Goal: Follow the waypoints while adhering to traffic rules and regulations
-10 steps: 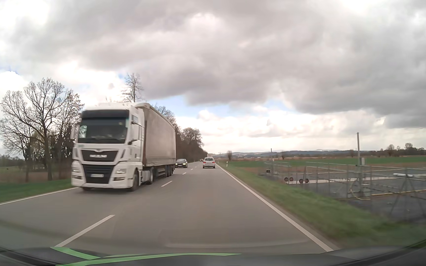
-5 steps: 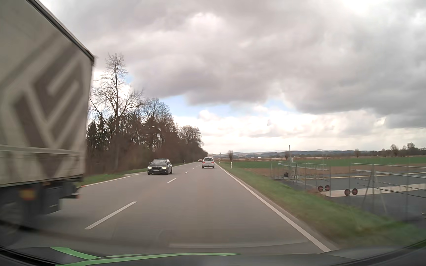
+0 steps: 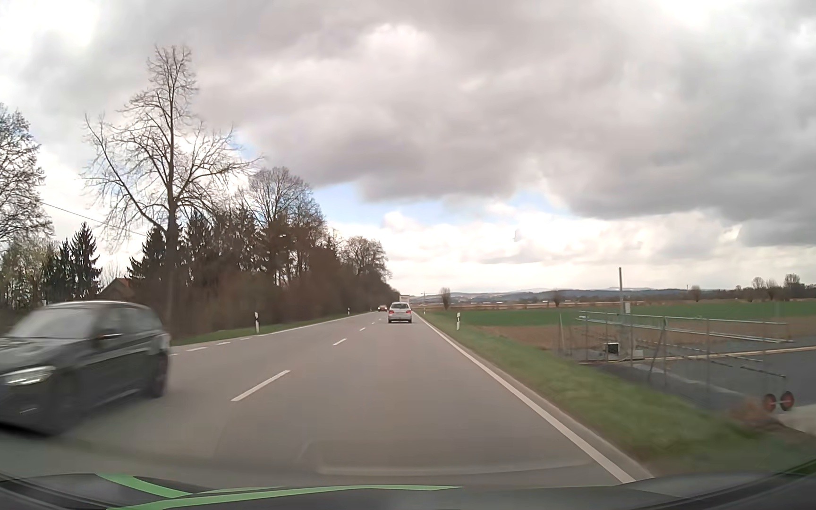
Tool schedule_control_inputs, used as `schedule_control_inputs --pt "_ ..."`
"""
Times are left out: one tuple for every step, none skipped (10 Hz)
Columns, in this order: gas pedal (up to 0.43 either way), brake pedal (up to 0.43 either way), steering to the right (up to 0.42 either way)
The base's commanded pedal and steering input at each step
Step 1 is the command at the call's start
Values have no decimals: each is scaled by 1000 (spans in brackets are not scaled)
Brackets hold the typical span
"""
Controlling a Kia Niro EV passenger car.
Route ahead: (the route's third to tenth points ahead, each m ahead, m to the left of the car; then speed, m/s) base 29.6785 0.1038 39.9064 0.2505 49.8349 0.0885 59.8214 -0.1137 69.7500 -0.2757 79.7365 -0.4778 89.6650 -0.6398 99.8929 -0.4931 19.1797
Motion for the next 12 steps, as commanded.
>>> schedule_control_inputs --pt "157 0 -3" --pt "157 0 -3" --pt "157 0 -3" --pt "169 0 -3" --pt "169 0 -3" --pt "169 0 -3" --pt "169 0 -3" --pt "169 0 -2" --pt "169 0 -1" --pt "169 0 -1" --pt "169 0 -1" --pt "169 0 -1"
